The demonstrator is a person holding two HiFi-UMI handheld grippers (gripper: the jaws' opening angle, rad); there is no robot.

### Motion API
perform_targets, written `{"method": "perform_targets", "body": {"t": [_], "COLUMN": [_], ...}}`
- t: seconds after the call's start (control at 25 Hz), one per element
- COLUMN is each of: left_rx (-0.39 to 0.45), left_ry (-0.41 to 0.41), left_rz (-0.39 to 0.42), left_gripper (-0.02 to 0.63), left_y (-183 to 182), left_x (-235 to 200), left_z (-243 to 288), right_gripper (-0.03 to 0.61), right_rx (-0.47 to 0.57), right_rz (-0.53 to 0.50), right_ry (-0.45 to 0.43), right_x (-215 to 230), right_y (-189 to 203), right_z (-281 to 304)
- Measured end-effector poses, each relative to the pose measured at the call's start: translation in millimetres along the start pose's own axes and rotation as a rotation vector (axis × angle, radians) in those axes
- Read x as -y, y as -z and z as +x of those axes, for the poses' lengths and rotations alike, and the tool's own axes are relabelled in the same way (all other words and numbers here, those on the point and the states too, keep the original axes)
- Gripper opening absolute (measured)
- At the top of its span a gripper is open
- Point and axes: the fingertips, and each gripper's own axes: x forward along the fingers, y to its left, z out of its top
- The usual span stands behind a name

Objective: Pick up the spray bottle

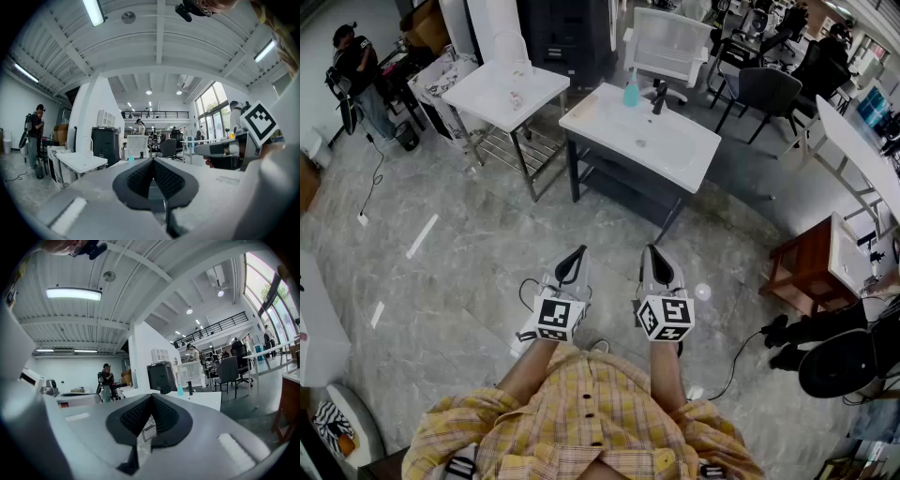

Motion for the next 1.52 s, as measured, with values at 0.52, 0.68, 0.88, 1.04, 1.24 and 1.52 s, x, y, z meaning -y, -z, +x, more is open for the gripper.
{"method": "perform_targets", "body": {"t": [0.52,0.68,0.88,1.04,1.24,1.52], "left_rx": [-0.017,-0.025,-0.038,-0.038,-0.038,-0.052], "left_ry": [-0.01,-0.009,0.02,0.033,0.026,0.029], "left_rz": [0.0,-0.006,-0.007,-0.018,-0.042,-0.052], "left_gripper": [-0.014,-0.014,-0.014,-0.014,-0.014,-0.014], "left_y": [5,7,14,17,19,25], "left_x": [17,18,26,22,5,-20], "left_z": [3,6,18,30,53,106], "right_gripper": [-0.012,-0.012,-0.012,-0.012,-0.012,-0.012], "right_rx": [0.004,-0.005,-0.004,-0.001,-0.008,-0.014], "right_rz": [0.016,0.006,0.015,0.023,0.007,0.023], "right_ry": [-0.011,-0.017,-0.007,0.006,0.008,-0.002], "right_x": [12,10,17,24,31,52], "right_y": [3,5,7,6,5,1], "right_z": [-9,-9,-6,3,27,80]}}
